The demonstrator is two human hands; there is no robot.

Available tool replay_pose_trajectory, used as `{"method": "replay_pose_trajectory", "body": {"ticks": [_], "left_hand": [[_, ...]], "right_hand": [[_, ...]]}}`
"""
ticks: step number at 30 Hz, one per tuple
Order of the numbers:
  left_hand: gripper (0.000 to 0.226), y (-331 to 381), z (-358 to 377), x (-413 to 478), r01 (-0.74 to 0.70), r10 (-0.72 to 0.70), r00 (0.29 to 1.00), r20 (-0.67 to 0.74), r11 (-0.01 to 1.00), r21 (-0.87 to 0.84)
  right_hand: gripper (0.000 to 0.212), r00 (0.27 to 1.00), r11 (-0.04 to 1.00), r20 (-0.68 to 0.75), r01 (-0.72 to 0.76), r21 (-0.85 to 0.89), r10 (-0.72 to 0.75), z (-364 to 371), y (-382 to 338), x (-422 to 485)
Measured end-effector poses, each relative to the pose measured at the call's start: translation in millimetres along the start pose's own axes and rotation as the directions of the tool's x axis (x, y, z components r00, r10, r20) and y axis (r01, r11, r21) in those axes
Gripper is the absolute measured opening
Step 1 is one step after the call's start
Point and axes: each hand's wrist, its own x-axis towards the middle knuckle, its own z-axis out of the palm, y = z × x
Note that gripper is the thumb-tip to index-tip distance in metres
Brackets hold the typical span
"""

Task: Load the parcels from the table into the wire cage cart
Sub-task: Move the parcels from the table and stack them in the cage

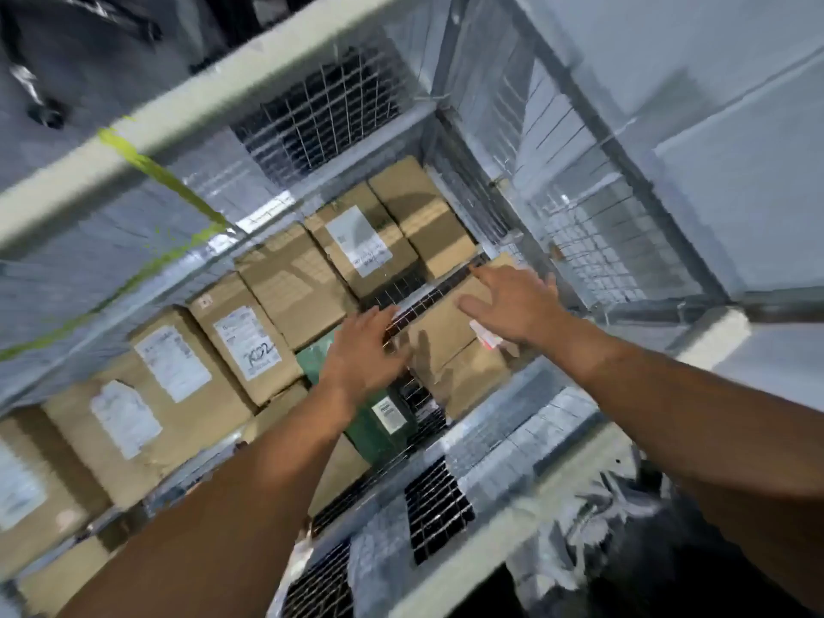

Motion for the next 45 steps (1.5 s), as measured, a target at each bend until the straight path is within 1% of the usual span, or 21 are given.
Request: {"method": "replay_pose_trajectory", "body": {"ticks": [2, 4, 8, 10, 12, 14, 16, 18, 19, 21, 23, 25, 26, 28, 30, 32, 37, 40, 41, 43, 45], "left_hand": [[0.077, 13.5, -35.8, -35.9, -0.034, 0.034, 0.999, -0.015, 0.999, -0.039], [0.081, 28.8, -70.1, -71.7, -0.064, 0.061, 0.996, -0.057, 0.997, -0.052], [0.079, 69.1, -128.0, -163.2, -0.197, 0.188, 0.974, -0.125, 0.978, -0.071], [0.074, 89.3, -141.4, -214.7, -0.288, 0.272, 0.949, -0.157, 0.953, -0.089], [0.072, 108.9, -146.3, -262.8, -0.34, 0.331, 0.934, -0.134, 0.939, -0.057], [0.077, 126.7, -143.0, -304.4, -0.399, 0.4, 0.914, -0.075, 0.917, 0.028], [0.085, 145.8, -135.7, -340.6, -0.463, 0.466, 0.885, -0.01, 0.882, 0.088], [0.087, 160.6, -122.4, -364.9, -0.565, 0.569, 0.822, 0.038, 0.804, 0.184], [0.088, 172.4, -114.3, -378.8, -0.617, 0.615, 0.784, 0.084, 0.754, 0.225], [0.089, 199.7, -99.3, -408.2, -0.684, 0.662, 0.728, 0.18, 0.68, 0.265], [0.088, 225.3, -80.9, -434.8, -0.764, 0.722, 0.642, 0.256, 0.577, 0.29], [0.09, 253.2, -60.4, -467.5, -0.822, 0.761, 0.566, 0.317, 0.492, 0.288], [0.091, 266.7, -47.6, -484.5, -0.847, 0.778, 0.527, 0.343, 0.448, 0.287], [0.09, 291.3, -15.9, -519.8, -0.897, 0.814, 0.431, 0.39, 0.342, 0.279], [0.089, 309.3, 21.1, -560.1, -0.939, 0.833, 0.325, 0.448, 0.228, 0.257], [0.089, 317.4, 57.9, -608.6, -0.967, 0.837, 0.234, 0.494, 0.145, 0.211], [0.089, 297.4, 133.3, -730.5, -0.996, 0.819, 0.093, 0.567, 0.082, 0.045], [0.08, 281.1, 166.0, -785.2, -1.0, 0.793, 0.015, 0.61, 0.028, -0.012], [0.074, 277.0, 174.6, -801.3, -1.0, 0.785, -0.007, 0.62, 0.012, -0.026], [0.068, 271.1, 189.9, -827.6, -0.998, 0.777, -0.046, 0.628, -0.014, -0.057], [0.067, 269.0, 201.5, -846.8, -0.997, 0.77, -0.062, 0.635, -0.013, -0.082]], "right_hand": [[0.077, 0.995, 0.986, -0.08, -0.04, 0.16, 0.054, -24.1, -12.3, -49.1], [0.076, 0.984, 0.966, -0.146, -0.067, 0.251, 0.106, -42.8, -24.0, -98.5], [0.1, 0.921, 0.908, -0.307, -0.099, 0.407, 0.238, -53.4, -47.3, -218.8], [0.101, 0.894, 0.874, -0.341, -0.105, 0.474, 0.292, -41.9, -57.1, -282.1], [0.102, 0.863, 0.832, -0.349, -0.134, 0.538, 0.365, -23.3, -61.7, -341.0], [0.101, 0.832, 0.783, -0.354, -0.145, 0.604, 0.427, -5.3, -62.1, -394.2], [0.089, 0.787, 0.738, -0.366, -0.16, 0.655, 0.496, 13.5, -56.8, -444.3], [0.09, 0.723, 0.689, -0.378, -0.185, 0.701, 0.579, 28.3, -48.5, -485.6], [0.093, 0.679, 0.643, -0.367, -0.202, 0.739, 0.635, 33.2, -43.0, -511.7], [0.097, 0.598, 0.567, -0.352, -0.216, 0.795, 0.72, 45.8, -27.8, -558.3], [0.099, 0.504, 0.51, -0.352, -0.216, 0.833, 0.789, 59.1, -12.4, -609.1], [0.097, 0.385, 0.432, -0.336, -0.196, 0.88, 0.86, 79.0, 3.3, -663.1], [0.094, 0.31, 0.395, -0.329, -0.181, 0.9, 0.892, 92.0, 9.9, -691.6], [0.082, 0.168, 0.319, -0.293, -0.157, 0.935, 0.941, 123.4, 16.0, -750.6], [0.069, 0.055, 0.254, -0.249, -0.151, 0.955, 0.967, 162.2, 13.8, -807.9], [0.067, -0.03, 0.181, -0.188, -0.155, 0.971, 0.982, 206.2, 3.8, -863.0], [0.082, -0.168, -0.001, -0.017, -0.104, 0.995, 0.986, 308.9, -42.0, -974.8], [0.09, -0.249, -0.091, 0.07, -0.075, 0.993, 0.966, 357.6, -67.2, -1017.4], [0.089, -0.267, -0.112, 0.091, -0.064, 0.992, 0.959, 369.6, -74.6, -1028.4], [0.077, -0.291, -0.147, 0.135, -0.021, 0.989, 0.947, 389.5, -84.9, -1045.3], [0.069, -0.305, -0.17, 0.166, 0.012, 0.985, 0.938, 400.8, -89.8, -1056.4]]}}
